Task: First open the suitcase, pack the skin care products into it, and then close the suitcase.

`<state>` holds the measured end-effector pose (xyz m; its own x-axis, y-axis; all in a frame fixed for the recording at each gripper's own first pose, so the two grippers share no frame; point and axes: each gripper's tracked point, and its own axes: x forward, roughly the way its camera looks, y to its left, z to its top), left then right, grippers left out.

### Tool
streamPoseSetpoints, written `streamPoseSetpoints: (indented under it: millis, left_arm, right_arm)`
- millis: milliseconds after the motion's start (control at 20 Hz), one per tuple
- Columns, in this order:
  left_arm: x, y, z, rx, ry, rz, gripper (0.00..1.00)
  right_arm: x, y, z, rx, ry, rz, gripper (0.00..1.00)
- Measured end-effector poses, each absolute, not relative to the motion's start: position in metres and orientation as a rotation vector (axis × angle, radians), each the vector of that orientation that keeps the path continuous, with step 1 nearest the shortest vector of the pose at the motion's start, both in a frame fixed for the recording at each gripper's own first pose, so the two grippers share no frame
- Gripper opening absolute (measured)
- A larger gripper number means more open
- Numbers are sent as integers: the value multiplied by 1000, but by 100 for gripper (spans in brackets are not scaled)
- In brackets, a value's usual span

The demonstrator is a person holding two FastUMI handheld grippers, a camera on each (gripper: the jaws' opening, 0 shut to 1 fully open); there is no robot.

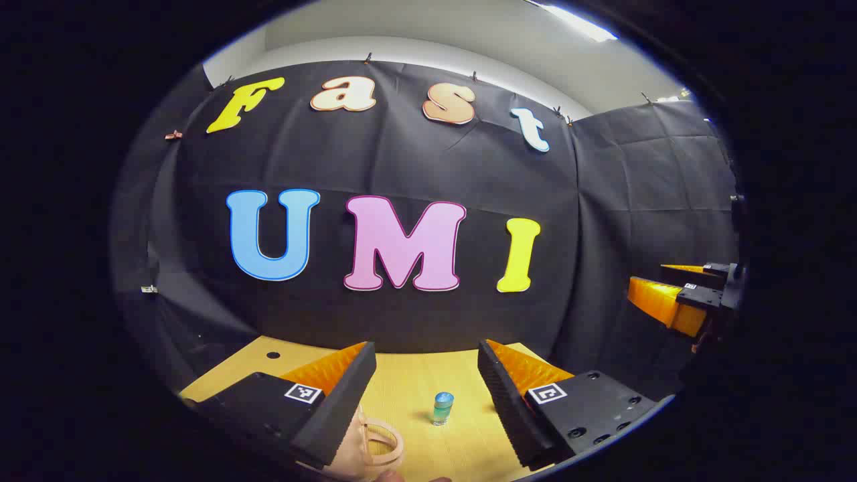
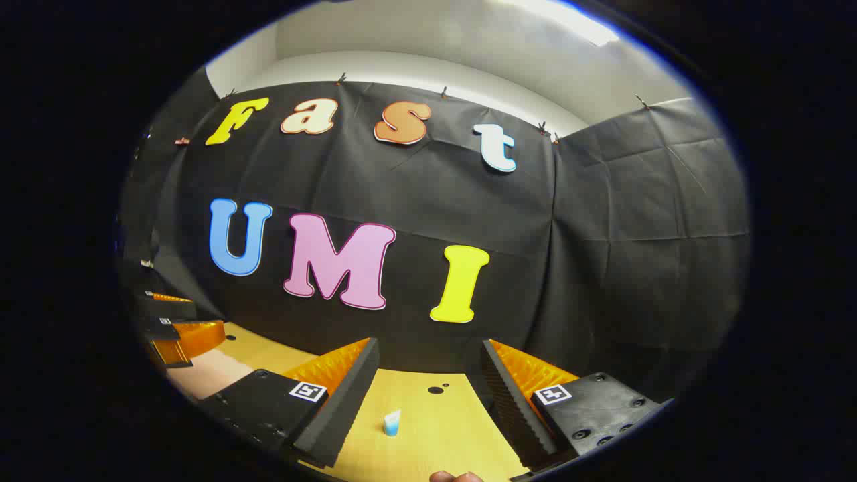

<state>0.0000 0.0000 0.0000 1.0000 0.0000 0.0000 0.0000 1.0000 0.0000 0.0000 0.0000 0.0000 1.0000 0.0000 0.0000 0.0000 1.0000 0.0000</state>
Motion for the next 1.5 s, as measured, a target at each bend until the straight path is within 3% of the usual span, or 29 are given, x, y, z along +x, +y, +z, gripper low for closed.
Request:
streamPoseSetpoints:
  millis: [1100, 1500]
  left_arm:
    - [11, -21, -21, 44, 74, -23, 96]
    - [34, -6, -80, 5, 224, -5, 96]
  right_arm:
    - [30, -11, -20, 46, 15, 28, 96]
    - [39, -16, -28, 43, 31, 23, 96]
